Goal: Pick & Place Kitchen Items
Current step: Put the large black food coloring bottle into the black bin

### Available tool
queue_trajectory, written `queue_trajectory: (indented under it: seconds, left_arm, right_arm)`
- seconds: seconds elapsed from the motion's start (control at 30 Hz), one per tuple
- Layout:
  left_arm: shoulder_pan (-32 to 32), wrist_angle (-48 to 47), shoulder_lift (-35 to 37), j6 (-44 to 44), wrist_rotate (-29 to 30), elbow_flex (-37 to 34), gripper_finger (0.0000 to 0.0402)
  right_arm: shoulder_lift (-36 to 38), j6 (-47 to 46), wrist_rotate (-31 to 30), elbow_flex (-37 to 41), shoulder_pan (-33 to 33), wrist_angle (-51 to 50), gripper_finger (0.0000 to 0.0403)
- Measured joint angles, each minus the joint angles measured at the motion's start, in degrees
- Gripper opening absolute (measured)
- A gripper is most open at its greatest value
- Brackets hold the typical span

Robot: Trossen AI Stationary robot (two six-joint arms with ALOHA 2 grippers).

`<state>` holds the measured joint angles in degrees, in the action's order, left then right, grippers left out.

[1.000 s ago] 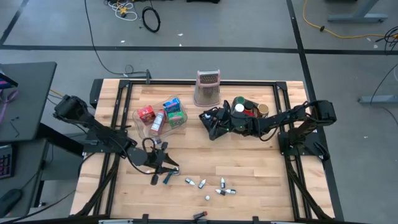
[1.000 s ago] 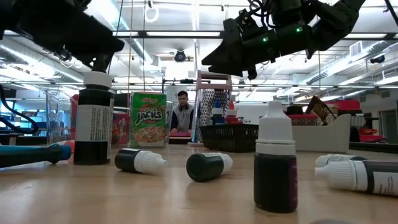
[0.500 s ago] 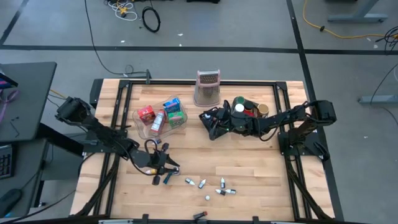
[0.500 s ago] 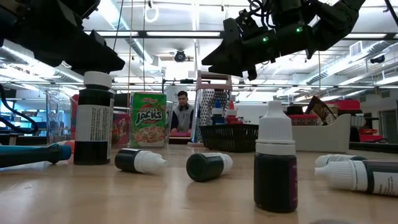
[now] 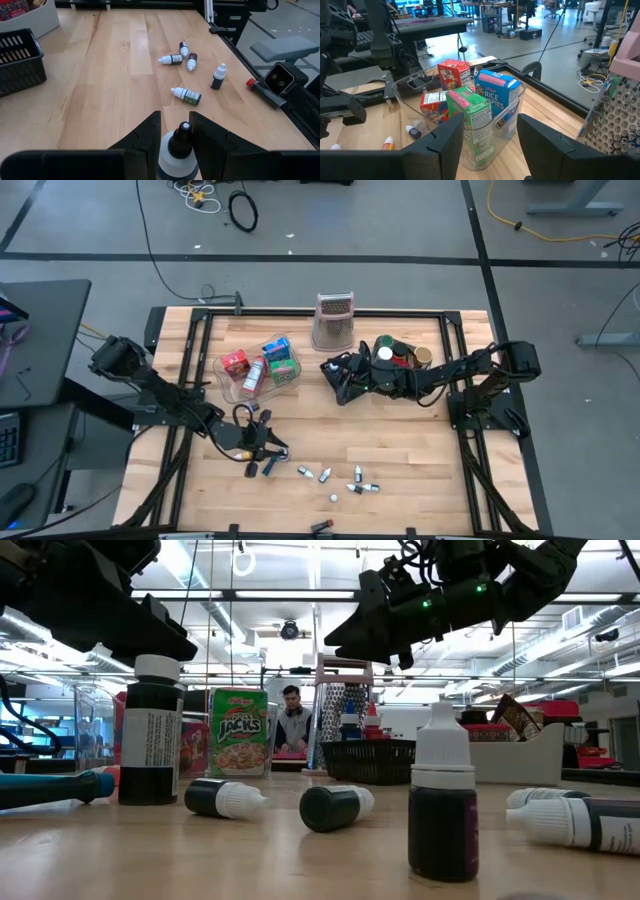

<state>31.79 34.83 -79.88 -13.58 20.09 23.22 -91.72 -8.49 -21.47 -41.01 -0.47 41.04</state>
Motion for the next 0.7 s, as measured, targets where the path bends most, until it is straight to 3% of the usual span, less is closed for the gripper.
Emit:
queue_trajectory:
  seconds: [0.4,0.7]
  left_arm:
    - [0.0,-2.5,0.1,0.2,1.7,0.2,0.0110]
    - [0.0,-3.3,0.0,1.8,2.4,0.2,0.0105]
  right_arm:
    - [0.0,0.1,0.1,0.0,0.0,-0.2,0.0194]
    - [0.0,0.1,0.1,0.0,0.0,-6.1,0.0194]
